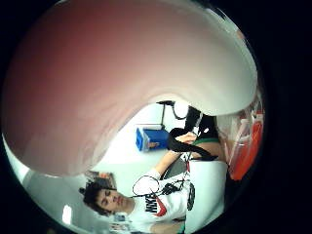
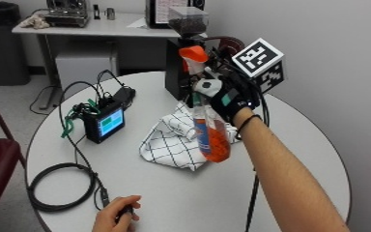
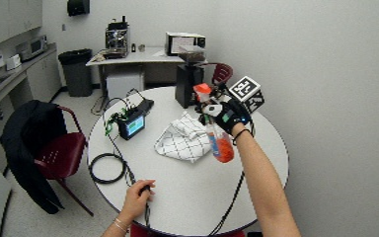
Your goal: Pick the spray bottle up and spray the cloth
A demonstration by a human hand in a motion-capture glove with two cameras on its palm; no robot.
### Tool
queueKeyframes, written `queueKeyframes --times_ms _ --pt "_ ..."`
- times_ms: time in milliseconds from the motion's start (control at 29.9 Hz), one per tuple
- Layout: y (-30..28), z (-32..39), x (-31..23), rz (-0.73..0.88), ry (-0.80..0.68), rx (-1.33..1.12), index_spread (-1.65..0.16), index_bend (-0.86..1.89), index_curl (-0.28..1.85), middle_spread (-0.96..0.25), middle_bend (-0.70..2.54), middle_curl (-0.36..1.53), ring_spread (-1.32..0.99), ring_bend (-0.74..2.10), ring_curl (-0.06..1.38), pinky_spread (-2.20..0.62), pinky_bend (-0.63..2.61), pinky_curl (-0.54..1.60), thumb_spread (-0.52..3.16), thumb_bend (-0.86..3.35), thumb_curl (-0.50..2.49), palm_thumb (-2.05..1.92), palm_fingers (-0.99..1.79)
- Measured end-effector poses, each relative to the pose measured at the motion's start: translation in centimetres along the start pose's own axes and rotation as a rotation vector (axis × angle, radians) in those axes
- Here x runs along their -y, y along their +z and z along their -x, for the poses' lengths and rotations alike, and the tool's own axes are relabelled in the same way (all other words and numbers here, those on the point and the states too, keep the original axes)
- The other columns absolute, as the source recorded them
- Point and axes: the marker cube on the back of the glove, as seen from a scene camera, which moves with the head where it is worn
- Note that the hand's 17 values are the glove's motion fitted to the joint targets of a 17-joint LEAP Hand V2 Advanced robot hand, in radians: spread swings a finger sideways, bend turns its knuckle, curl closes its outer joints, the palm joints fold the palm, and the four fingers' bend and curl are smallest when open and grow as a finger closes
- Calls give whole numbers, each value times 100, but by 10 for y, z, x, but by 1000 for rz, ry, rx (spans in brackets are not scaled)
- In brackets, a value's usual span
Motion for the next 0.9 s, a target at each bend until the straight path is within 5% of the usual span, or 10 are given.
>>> queueKeyframes --times_ms 435,904 --pt "112 1 14 -59 -301 142 -22 11 28 -9 57 49 -9 67 42 8 18 35 85 -2 63 91 113" --pt "155 -64 2 -105 -224 174 -22 10 28 -9 56 49 -9 66 42 7 19 35 87 -2 63 91 114"
